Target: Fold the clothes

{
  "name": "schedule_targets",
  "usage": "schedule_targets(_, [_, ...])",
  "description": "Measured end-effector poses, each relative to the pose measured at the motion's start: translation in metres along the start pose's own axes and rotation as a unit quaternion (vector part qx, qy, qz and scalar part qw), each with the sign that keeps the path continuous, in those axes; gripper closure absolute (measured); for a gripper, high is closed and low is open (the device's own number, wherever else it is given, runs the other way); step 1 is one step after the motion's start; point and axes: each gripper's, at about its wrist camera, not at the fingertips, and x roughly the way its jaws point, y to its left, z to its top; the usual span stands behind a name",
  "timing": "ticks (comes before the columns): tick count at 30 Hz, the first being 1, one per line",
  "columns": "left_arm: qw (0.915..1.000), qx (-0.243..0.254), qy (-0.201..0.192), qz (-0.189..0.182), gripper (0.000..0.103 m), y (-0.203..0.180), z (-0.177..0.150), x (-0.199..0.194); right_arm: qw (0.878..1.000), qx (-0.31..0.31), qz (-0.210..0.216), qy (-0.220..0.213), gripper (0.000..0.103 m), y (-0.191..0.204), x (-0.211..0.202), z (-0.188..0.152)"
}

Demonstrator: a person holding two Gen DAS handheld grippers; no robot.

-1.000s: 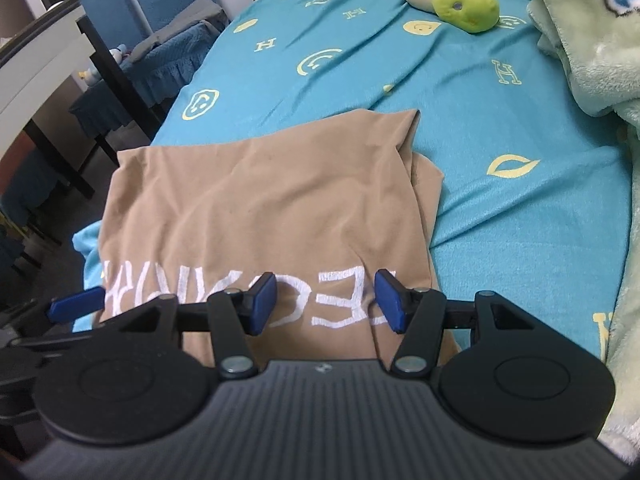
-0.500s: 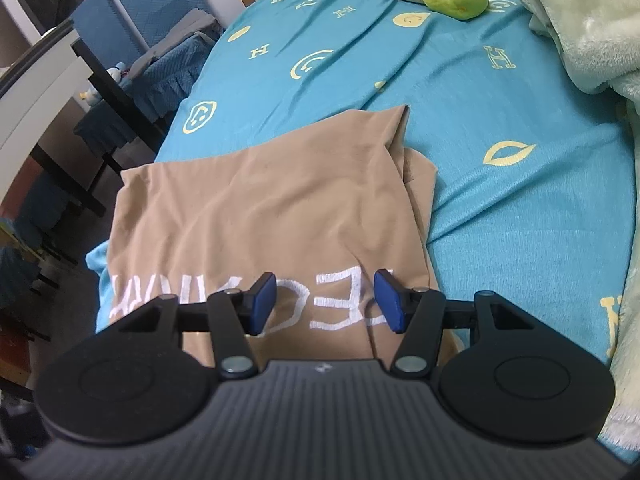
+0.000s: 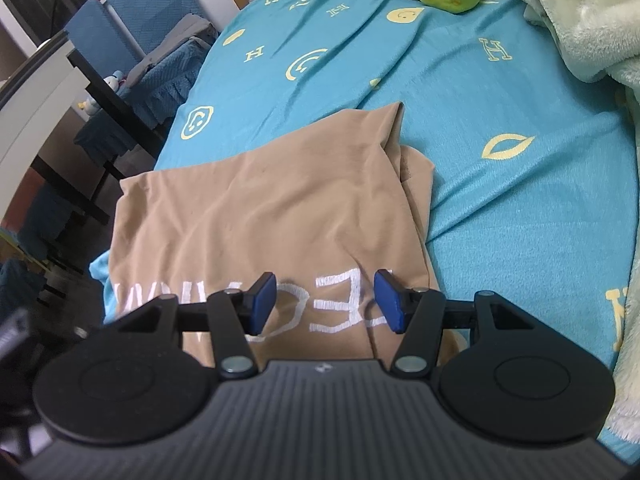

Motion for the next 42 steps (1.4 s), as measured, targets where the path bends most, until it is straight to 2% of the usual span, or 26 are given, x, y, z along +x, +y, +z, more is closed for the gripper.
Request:
schedule_targets(2, [0.9995,0.005,-0.015,-0.028,0.022,-0.003,-0.001,-0.006,1.000,0.004,0.000,-0.001,0.046,-0.001,0.000,0.000])
schedule_targets(6, [0.9985,-0.006,-0.022,-0.049,0.022,-0.001,-0.002,-0.008,1.000,0.021,0.005,-0.003,0.046,-0.007,0.001,0.001])
schedule_targets(11, [0.9995,-0.031,-0.009,0.006,0.026,0.011,0.001,0.006,0.999,0.039,0.012,-0.003,0.046,-0.011,0.002,0.002])
schedule_targets(13, [0.9982,-0.056,-0.012,0.019,0.027,0.017,-0.002,0.011,0.999,0.040,0.013,-0.002,0.046,-0.010,0.000,0.003])
schedule_targets(15, [0.9966,-0.077,-0.016,0.025,0.031,0.021,-0.004,0.014,0.998,0.053,0.021,-0.010,0.046,-0.013,-0.009,0.004])
schedule_targets(18, [0.9968,-0.073,-0.027,0.017,0.044,0.019,-0.003,0.013,0.995,0.082,0.040,-0.033,0.044,-0.017,-0.028,0.007])
schedule_targets(20, [0.9968,-0.071,-0.034,0.011,0.053,0.018,-0.003,0.013,0.991,0.103,0.072,-0.040,0.044,-0.017,-0.039,0.007])
schedule_targets(21, [0.9968,-0.070,-0.038,0.008,0.056,0.017,-0.003,0.013,0.988,0.112,0.093,-0.041,0.044,-0.016,-0.043,0.005])
schedule_targets(22, [0.9968,-0.069,-0.041,0.005,0.061,0.017,-0.003,0.012,0.985,0.119,0.116,-0.038,0.039,-0.014,-0.045,0.003])
schedule_targets(23, [0.9967,-0.067,-0.045,0.002,0.064,0.016,-0.003,0.012,0.982,0.132,0.135,-0.032,0.028,-0.012,-0.046,0.001])
schedule_targets(24, [0.9966,-0.066,-0.049,0.000,0.065,0.015,-0.002,0.012,0.977,0.146,0.154,-0.026,0.022,-0.011,-0.046,-0.001])
schedule_targets(26, [0.9964,-0.064,-0.056,-0.006,0.069,0.014,-0.002,0.011,0.962,0.190,0.194,-0.011,0.002,-0.010,-0.043,-0.008])
schedule_targets(27, [0.9962,-0.064,-0.058,-0.008,0.069,0.014,-0.002,0.010,0.955,0.209,0.211,0.000,0.000,-0.009,-0.041,-0.013])
schedule_targets(33, [0.9964,-0.052,-0.066,-0.008,0.074,0.012,-0.005,0.003,0.916,0.291,0.262,0.081,0.000,-0.002,-0.010,-0.037])
schedule_targets(35, [0.9961,-0.052,-0.071,-0.012,0.078,0.011,-0.005,0.000,0.905,0.324,0.257,0.102,0.000,-0.005,0.004,-0.044])
schedule_targets(39, [0.9951,-0.055,-0.079,-0.023,0.082,0.010,-0.006,-0.004,0.885,0.388,0.239,0.092,0.000,-0.024,0.019,-0.054])
schedule_targets(41, [0.9944,-0.059,-0.083,-0.029,0.082,0.010,-0.007,-0.006,0.880,0.413,0.221,0.074,0.000,-0.031,0.021,-0.058])
schedule_targets(42, [0.9940,-0.061,-0.085,-0.031,0.082,0.010,-0.007,-0.007,0.885,0.414,0.203,0.059,0.000,-0.034,0.019,-0.057])
